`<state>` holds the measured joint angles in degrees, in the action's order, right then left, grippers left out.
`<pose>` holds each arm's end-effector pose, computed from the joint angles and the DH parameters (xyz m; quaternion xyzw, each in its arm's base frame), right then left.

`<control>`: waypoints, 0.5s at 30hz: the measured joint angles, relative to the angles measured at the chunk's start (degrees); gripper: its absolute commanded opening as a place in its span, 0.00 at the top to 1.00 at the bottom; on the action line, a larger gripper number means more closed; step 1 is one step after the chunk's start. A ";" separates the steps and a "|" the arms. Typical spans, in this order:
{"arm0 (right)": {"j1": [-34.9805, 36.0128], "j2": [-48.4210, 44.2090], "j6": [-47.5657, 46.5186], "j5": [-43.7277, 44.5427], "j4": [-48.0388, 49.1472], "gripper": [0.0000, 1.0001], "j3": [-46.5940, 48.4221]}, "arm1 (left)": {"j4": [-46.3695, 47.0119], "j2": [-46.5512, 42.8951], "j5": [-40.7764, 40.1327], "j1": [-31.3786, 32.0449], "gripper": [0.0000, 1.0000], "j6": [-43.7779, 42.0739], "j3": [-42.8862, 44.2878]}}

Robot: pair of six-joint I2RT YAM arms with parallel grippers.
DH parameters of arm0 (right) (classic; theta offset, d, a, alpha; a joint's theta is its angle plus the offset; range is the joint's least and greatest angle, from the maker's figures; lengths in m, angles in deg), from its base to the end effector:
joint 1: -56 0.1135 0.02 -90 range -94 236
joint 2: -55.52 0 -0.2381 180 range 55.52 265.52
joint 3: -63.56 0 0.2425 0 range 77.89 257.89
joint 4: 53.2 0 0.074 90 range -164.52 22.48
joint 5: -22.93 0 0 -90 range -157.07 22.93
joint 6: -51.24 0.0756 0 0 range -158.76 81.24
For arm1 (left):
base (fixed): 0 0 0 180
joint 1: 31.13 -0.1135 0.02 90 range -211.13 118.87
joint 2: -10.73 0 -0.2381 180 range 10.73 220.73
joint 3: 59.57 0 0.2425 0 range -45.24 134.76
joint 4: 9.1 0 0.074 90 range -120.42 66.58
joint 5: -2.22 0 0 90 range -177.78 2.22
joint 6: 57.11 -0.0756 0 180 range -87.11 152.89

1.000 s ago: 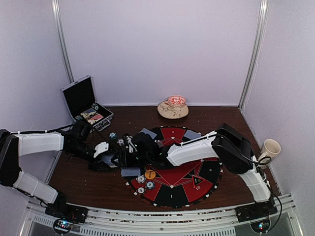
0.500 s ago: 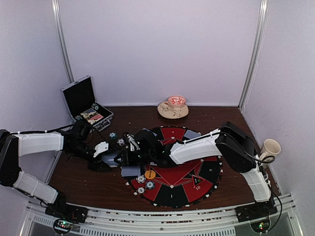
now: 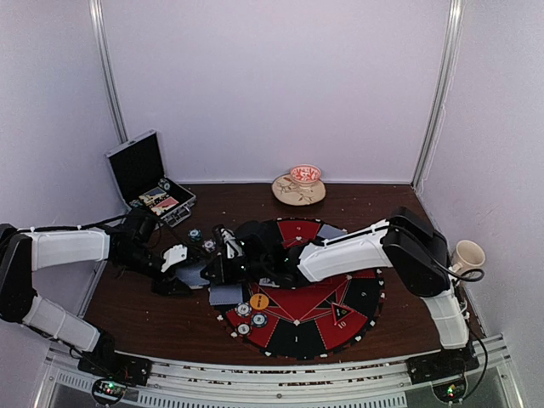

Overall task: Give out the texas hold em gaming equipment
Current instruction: Pick up the poker card from the face-down deck piles.

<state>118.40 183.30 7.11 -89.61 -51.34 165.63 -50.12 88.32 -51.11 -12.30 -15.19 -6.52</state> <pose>0.2133 0.4706 0.1383 -0.2237 0.7979 0.5297 0.1809 0.2174 -0.1219 0.1227 0.5670 0.7373 -0.2468 0.2720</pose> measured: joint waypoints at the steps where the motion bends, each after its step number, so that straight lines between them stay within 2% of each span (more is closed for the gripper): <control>1: 0.07 -0.09 -0.22 -0.17 0.04 1.00 0.00 | -0.02 0.00 0.00 0.00 0.48 0.00 0.00; 10: 0.37 -1.16 -1.09 0.22 -0.07 1.00 -1.14 | -0.02 0.00 0.39 0.02 0.48 0.00 0.00; 15: 0.50 -8.28 -3.85 3.58 -2.19 1.00 -6.01 | 0.02 0.00 1.03 0.11 0.48 0.00 0.00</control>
<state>118.90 175.02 3.26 -86.03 -53.52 159.62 -50.10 88.32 -50.08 -12.19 -15.19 -6.52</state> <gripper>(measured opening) 0.010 0.528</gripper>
